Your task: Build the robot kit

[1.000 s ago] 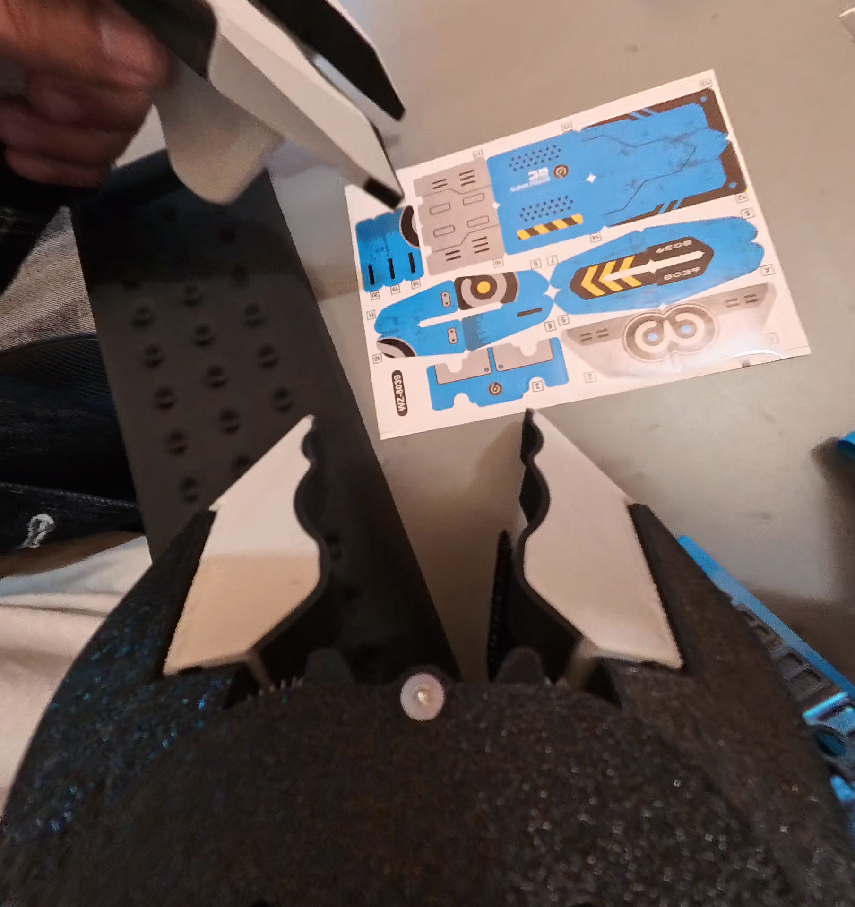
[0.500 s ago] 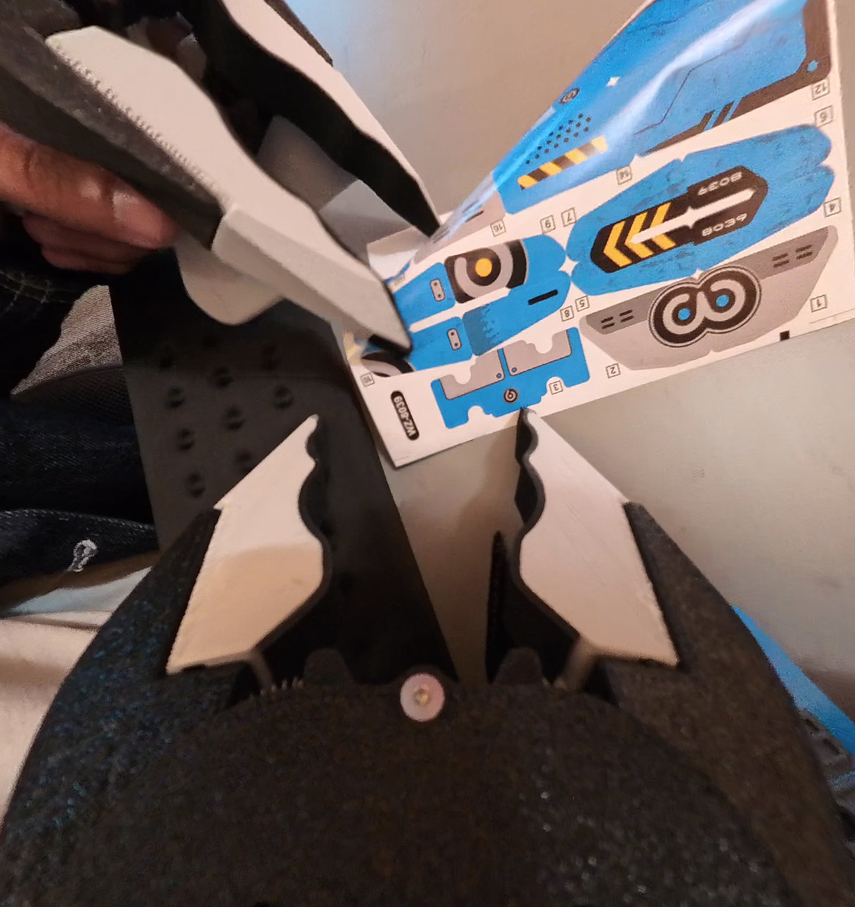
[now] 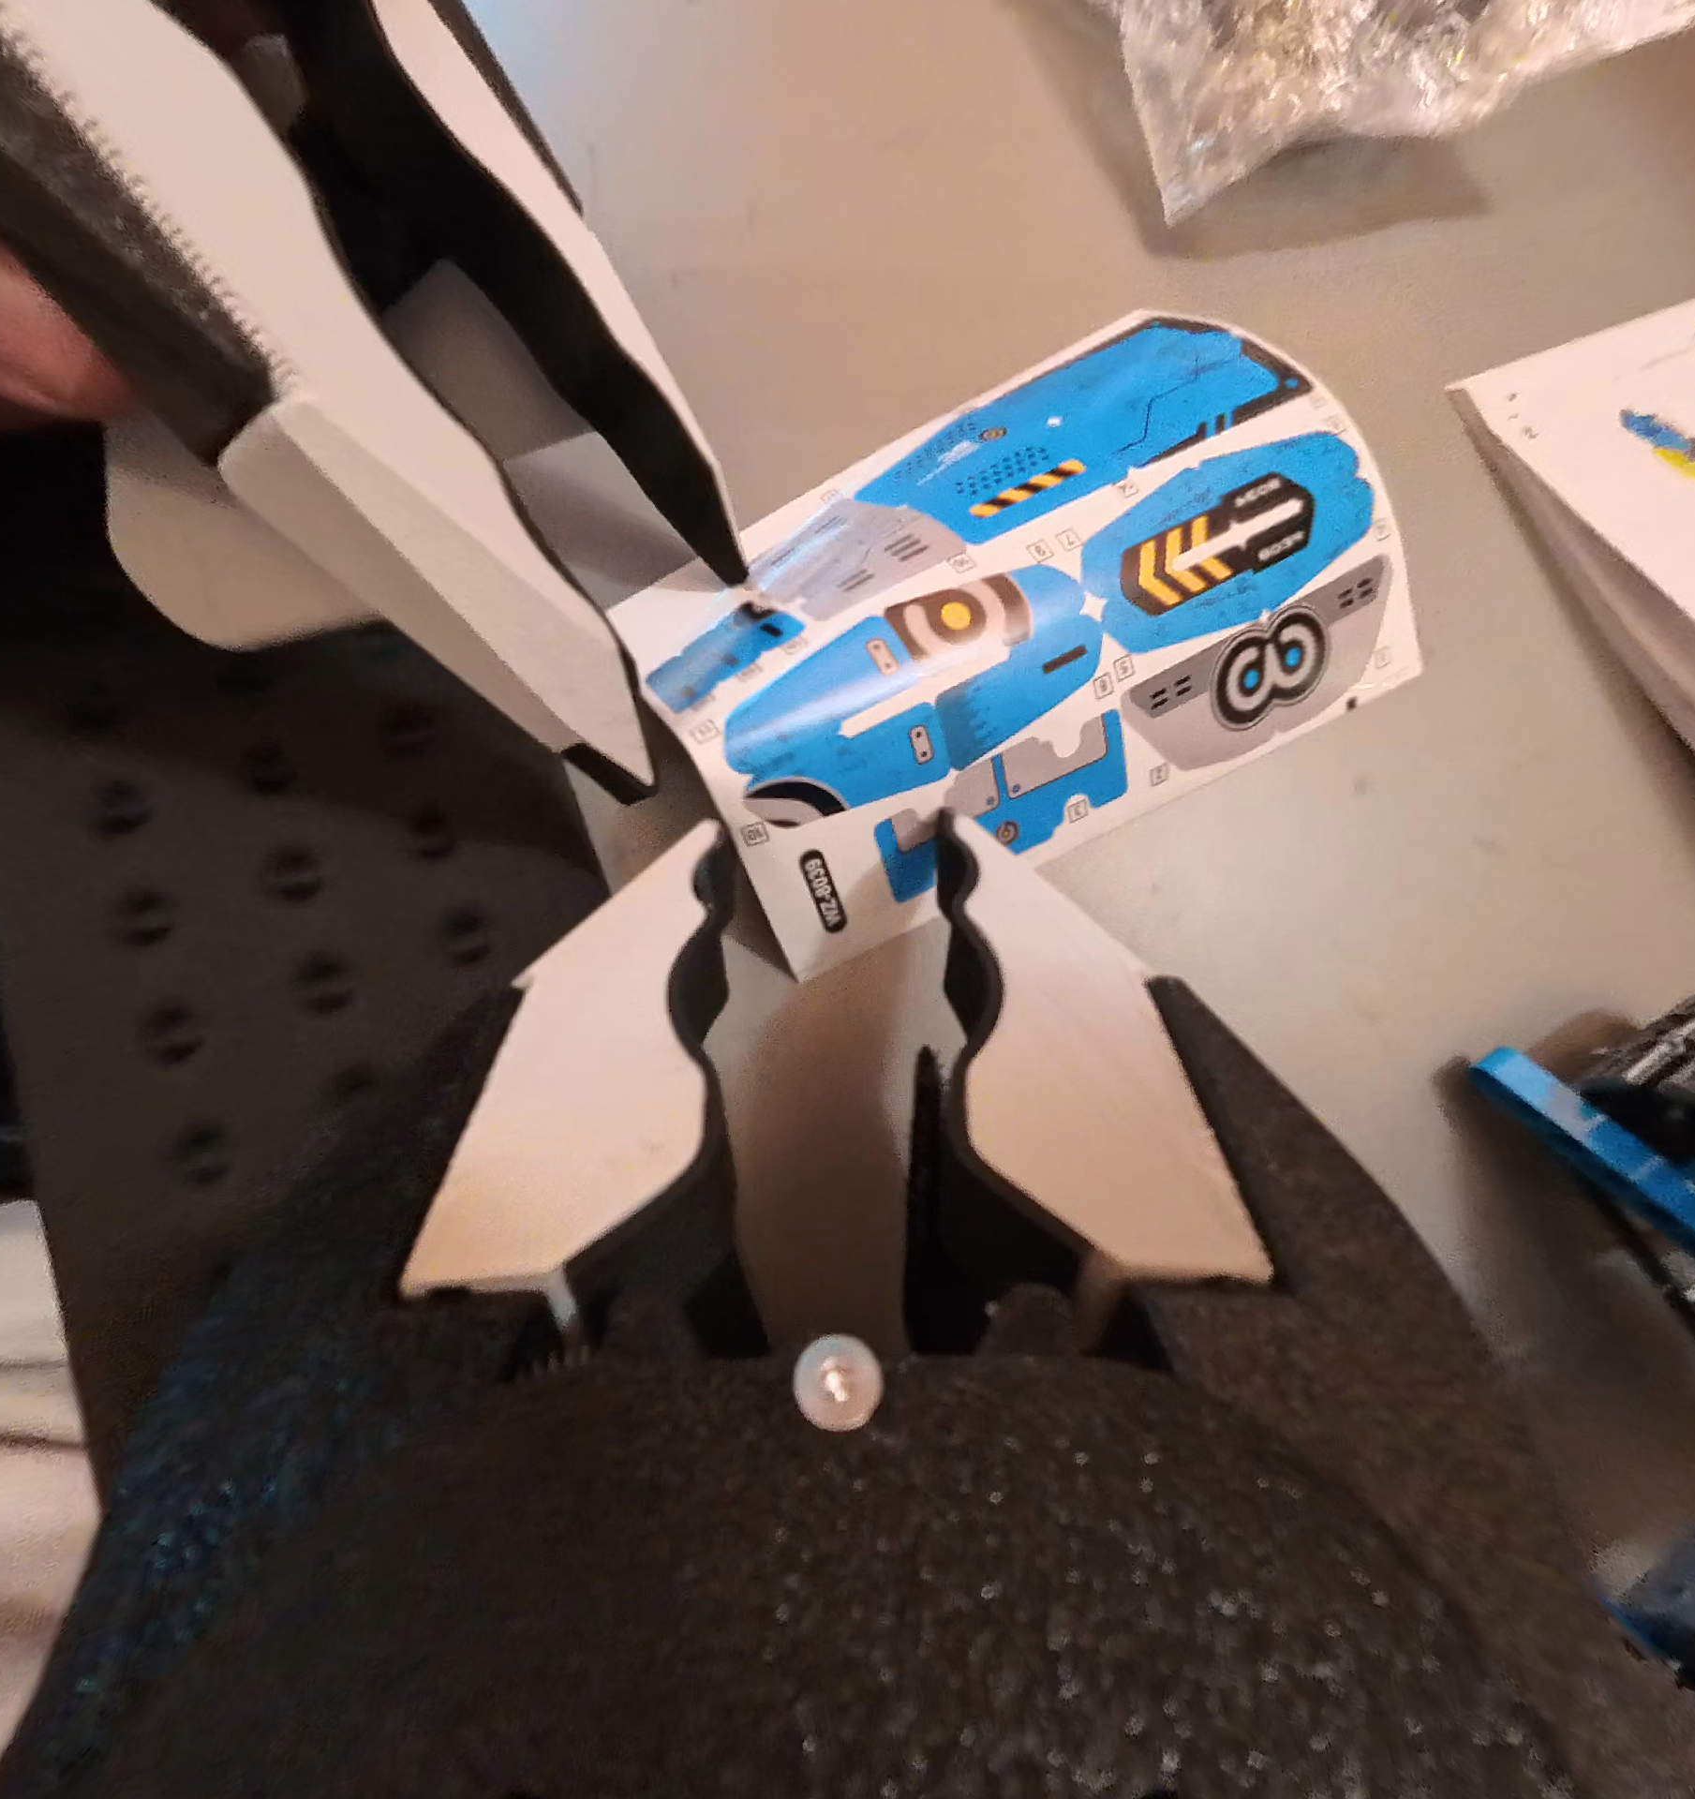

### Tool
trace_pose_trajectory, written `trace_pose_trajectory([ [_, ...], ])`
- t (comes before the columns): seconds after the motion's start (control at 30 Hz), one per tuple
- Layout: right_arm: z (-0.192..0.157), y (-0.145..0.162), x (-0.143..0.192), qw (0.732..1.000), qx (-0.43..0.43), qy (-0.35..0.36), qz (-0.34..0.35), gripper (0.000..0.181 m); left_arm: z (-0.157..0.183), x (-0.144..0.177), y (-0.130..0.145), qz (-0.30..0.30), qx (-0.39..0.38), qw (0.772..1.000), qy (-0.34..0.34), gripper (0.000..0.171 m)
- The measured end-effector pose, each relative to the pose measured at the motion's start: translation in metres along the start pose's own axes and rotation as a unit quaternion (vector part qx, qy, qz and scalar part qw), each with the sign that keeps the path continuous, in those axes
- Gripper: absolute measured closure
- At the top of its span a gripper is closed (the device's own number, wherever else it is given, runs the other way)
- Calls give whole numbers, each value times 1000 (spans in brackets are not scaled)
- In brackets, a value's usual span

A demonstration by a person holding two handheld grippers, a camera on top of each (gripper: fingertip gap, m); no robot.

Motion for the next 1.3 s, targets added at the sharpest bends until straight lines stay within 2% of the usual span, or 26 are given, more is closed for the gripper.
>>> trace_pose_trajectory([
  [0.07, -1, 0, 0, 1000, 15, 9, 0, 145, 0, 0, 0, 2, 2, 1000, 1, 101],
  [0.23, 0, 2, 2, 997, 52, 49, -3, 169, -2, 4, 2, 11, 10, 1000, 8, 101],
  [0.37, 0, 3, 5, 995, 67, 78, -2, 179, -6, 14, 6, 38, 39, 998, 29, 100],
  [0.57, 1, 3, 14, 991, 76, 111, 14, 181, -24, 38, 23, 102, 104, 989, 37, 99],
  [0.73, 2, 1, 32, 985, 85, 138, 63, 181, -29, 41, 24, 171, 159, 962, 141, 99],
  [0.87, -1, -1, 52, 965, 148, 182, 115, 181, -33, 48, 22, 188, 152, 963, 117, 97],
  [0.97, -6, 1, 67, 953, 186, 176, 159, 181, -39, 61, 21, 205, 145, 964, 85, 92],
  [1.07, -9, 8, 77, 943, 210, 182, 182, 181, -45, 66, 23, 199, 140, 966, 87, 88],
  [1.13, -10, 12, 81, 944, 212, 165, 193, 181, -44, 65, 25, 193, 134, 967, 98, 87],
  [1.3, -8, 19, 89, 942, 205, 139, 224, 181, -34, 55, 25, 188, 128, 954, 196, 92],
])
Point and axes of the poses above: each gripper's, where its closed fingertips meet, x back along the fingers, y out of its underside, z = x × y across the jaws, the point moved 10 cm from there along x, back along the fingers, and after that the axes turned 8 degrees about -z, right-handed, at the moved point
